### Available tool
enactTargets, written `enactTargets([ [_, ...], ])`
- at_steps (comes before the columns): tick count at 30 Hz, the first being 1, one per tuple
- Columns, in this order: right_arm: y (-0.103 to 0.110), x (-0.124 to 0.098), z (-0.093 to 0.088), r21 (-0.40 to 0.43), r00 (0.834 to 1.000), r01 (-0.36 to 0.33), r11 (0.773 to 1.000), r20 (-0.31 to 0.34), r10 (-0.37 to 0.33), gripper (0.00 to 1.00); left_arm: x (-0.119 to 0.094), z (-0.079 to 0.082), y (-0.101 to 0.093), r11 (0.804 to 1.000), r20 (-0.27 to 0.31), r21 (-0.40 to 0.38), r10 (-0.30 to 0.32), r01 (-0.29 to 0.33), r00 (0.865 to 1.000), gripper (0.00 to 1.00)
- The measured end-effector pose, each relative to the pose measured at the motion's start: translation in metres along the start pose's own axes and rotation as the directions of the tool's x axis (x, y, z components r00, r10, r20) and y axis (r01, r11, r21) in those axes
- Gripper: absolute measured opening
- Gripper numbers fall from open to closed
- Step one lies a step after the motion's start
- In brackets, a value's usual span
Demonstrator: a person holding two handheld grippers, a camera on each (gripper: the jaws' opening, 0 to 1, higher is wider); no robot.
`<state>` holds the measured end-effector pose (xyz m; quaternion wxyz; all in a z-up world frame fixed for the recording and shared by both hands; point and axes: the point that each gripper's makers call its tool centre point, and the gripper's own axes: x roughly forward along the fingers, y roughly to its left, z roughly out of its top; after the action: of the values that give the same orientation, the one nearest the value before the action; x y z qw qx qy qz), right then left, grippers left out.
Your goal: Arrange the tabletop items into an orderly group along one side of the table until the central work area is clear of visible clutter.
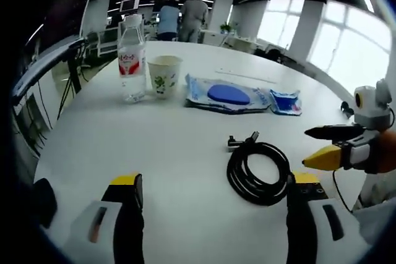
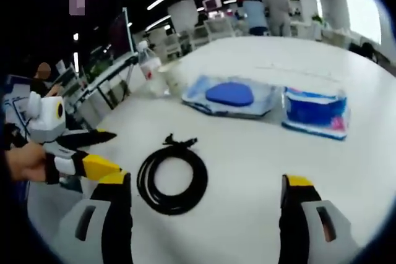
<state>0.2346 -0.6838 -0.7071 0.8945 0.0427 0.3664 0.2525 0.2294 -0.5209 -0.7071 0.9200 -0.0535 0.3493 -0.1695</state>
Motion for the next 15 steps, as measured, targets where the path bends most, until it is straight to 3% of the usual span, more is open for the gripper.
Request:
enactTargets([
  [6, -0.012, 0.006, 0.001, -0.007, 0.999, 0.032, 0.999, -0.012, -0.032, 0.96, 0.013, -0.004, 0.001, 1.000, -0.041, 0.020, 0.024, -0.023, 0.999, 0.91],
  [15, -0.019, 0.020, -0.005, -0.060, 0.996, 0.071, 0.996, -0.049, -0.074, 0.91, 0.037, 0.001, -0.008, 0.998, -0.063, 0.028, 0.049, -0.047, 0.997, 0.91],
])
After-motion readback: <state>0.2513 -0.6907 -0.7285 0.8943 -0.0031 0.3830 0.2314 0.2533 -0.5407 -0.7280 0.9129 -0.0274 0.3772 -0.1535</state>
